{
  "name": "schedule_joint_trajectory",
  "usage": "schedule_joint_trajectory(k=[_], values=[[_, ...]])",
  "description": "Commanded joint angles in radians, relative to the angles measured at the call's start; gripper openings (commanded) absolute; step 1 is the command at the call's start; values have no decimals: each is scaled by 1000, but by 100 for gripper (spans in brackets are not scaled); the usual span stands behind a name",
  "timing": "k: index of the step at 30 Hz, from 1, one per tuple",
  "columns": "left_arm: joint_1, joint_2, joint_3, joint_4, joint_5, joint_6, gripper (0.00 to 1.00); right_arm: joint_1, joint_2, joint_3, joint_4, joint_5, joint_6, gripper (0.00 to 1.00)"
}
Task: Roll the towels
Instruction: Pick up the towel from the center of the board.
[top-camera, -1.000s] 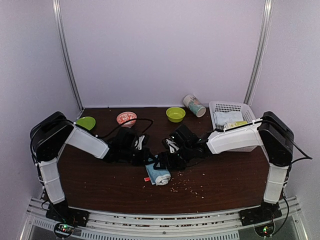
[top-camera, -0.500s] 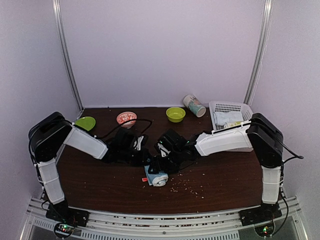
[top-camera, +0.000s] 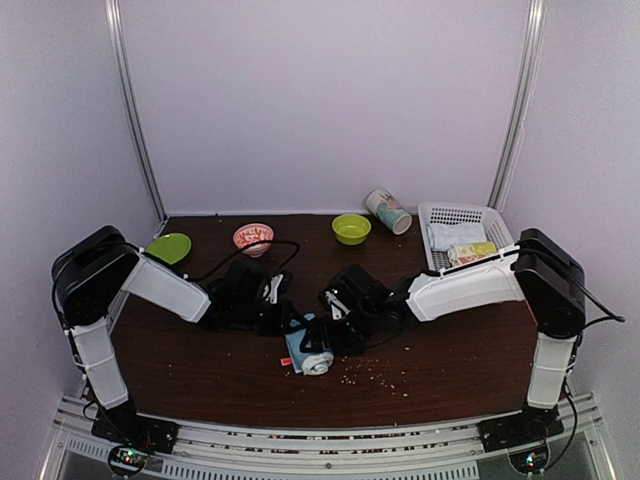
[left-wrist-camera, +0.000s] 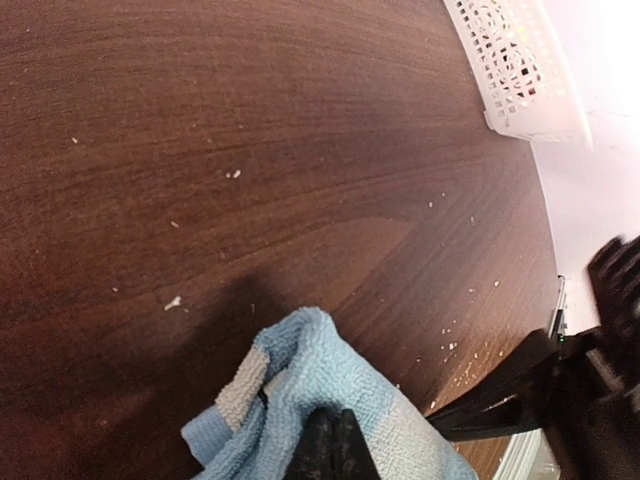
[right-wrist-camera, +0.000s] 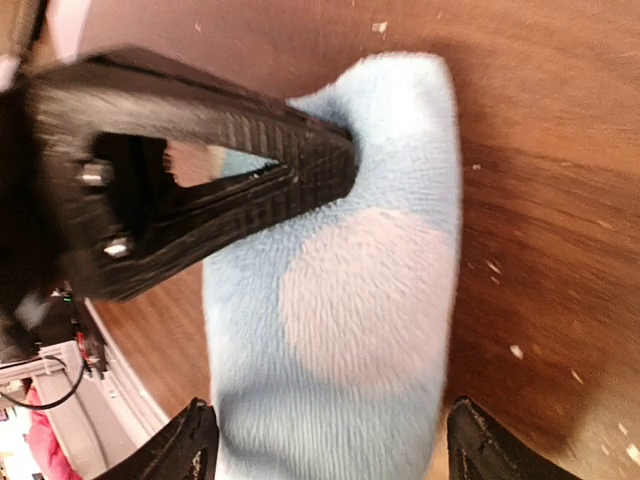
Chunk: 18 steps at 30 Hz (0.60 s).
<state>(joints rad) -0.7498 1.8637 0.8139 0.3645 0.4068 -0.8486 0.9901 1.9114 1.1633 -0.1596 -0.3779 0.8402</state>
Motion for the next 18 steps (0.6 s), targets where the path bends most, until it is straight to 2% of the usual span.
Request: schedule_joint_trajectory(k=[1, 5, 6, 8, 10, 12, 15, 18], values=[[0, 22, -64, -122, -42, 22, 0, -26, -117, -43, 69, 16, 35, 78], [-1, 23, -80, -101, -42, 13, 0, -25, -155, -27, 46, 50, 4, 70], [-1, 22, -83, -98, -42, 11, 0, -21, -158, -20, 40, 57, -6, 65], [-1, 23, -89, -92, -42, 10, 0, -8, -146, 12, 15, 60, -30, 50], [-1, 23, -96, -86, -43, 7, 0, 7, -106, 61, -43, 59, -75, 31], [0, 23, -102, -82, -43, 4, 0, 28, -57, 102, -75, 44, -106, 20], [0, 24, -110, -77, -43, -1, 0, 67, 43, 167, -148, 26, -136, 10], [0, 23, -114, -78, -43, -3, 0, 98, 126, 210, -223, 22, -154, 5]])
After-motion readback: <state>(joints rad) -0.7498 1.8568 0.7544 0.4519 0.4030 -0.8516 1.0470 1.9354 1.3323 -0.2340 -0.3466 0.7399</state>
